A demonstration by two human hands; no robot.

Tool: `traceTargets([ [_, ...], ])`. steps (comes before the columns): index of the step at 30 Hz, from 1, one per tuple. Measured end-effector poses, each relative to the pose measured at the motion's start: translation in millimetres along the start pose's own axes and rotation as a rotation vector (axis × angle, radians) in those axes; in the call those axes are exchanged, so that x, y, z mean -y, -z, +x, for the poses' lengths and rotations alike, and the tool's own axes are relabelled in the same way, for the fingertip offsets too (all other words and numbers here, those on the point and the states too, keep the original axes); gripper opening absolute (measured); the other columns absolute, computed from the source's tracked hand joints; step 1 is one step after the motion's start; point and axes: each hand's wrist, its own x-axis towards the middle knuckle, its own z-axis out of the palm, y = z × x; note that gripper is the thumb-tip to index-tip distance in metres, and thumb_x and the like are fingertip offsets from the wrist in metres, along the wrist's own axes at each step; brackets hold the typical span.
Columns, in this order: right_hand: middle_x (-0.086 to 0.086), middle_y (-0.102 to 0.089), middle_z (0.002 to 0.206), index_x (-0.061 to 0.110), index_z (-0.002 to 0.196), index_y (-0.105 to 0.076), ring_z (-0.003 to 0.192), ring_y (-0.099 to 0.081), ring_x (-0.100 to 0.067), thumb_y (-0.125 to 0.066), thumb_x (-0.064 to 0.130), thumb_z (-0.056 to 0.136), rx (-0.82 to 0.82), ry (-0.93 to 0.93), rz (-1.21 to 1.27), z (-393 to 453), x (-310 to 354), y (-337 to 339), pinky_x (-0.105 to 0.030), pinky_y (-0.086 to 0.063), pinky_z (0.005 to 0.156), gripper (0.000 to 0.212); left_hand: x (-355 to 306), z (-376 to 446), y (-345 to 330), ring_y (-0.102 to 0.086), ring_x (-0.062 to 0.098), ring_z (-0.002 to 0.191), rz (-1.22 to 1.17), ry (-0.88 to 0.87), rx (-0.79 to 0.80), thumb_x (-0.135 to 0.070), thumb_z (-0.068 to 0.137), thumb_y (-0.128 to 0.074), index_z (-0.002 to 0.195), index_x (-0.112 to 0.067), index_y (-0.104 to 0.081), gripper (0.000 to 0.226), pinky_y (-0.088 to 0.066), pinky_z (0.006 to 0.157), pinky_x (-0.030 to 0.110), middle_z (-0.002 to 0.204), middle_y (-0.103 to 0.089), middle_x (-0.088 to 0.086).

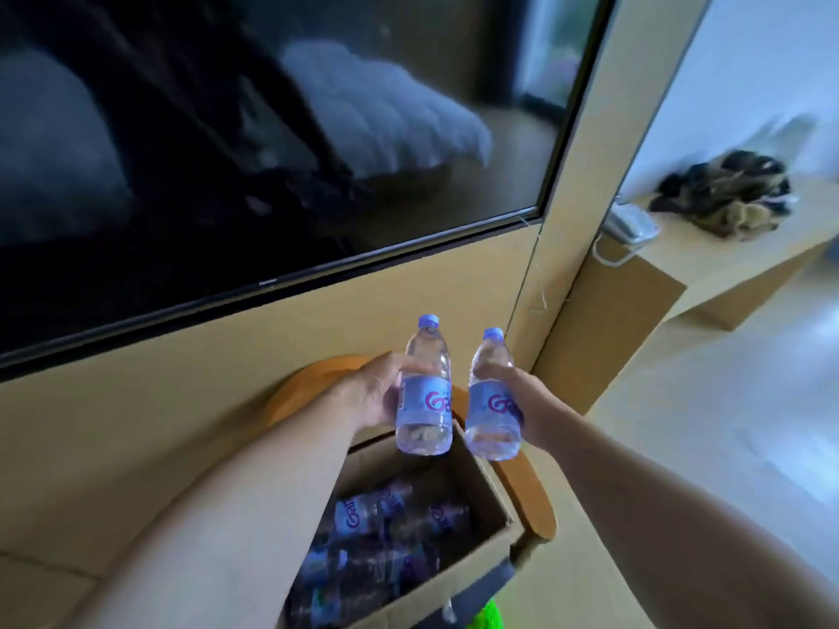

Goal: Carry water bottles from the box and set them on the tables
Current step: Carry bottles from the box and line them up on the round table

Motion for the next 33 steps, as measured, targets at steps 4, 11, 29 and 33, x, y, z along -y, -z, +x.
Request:
traceTargets([
  [4,-0.013,-0.061,0.079,0.006,0.104,-0.058,0.066,-0.061,-0.025,-0.068,0.037,0.093,0.021,0.089,0.286,-48,11,59,-0.035,-0.053,0.065,0.034,-27,20,-76,-0.068,0.024,0.067,0.169,-0.029,0.229,-0.029,0.069,-0.088,0.095,-0.009,-0.063,0.042,-0.058,0.067,0.035,0.080,-0.068,0.011],
  [11,-0.021,-0.050,0.112,0.011,0.116,-0.052,0.089,-0.058,-0.035,-0.078,0.046,0.085,-0.098,0.307,0.447,-138,25,178,-0.043,-0.050,0.087,0.053,-38,38,-254,-0.064,0.030,0.066,0.277,-0.081,0.326,-0.024,0.072,-0.088,0.098,-0.007,-0.064,0.039,-0.056,0.065,0.038,0.080,-0.066,0.017],
  [29,-0.018,-0.062,0.095,0.010,0.119,-0.057,0.083,-0.064,-0.030,-0.073,0.044,0.089,-0.671,0.567,0.521,-364,6,550,-0.043,-0.054,0.081,0.048,29,44,-709,-0.067,0.034,0.083,0.621,-0.224,0.620,-0.031,0.080,-0.080,0.112,-0.010,-0.062,0.042,-0.057,0.096,0.050,0.093,-0.070,0.017],
  [33,-0.021,-0.057,0.109,0.008,0.133,-0.055,0.097,-0.060,-0.036,-0.074,0.044,0.089,-0.714,0.607,0.569,-384,7,615,-0.050,-0.052,0.093,0.060,46,54,-784,-0.067,0.030,0.077,0.663,-0.237,0.668,-0.034,0.081,-0.078,0.107,-0.012,-0.061,0.038,-0.058,0.092,0.047,0.088,-0.069,0.015],
])
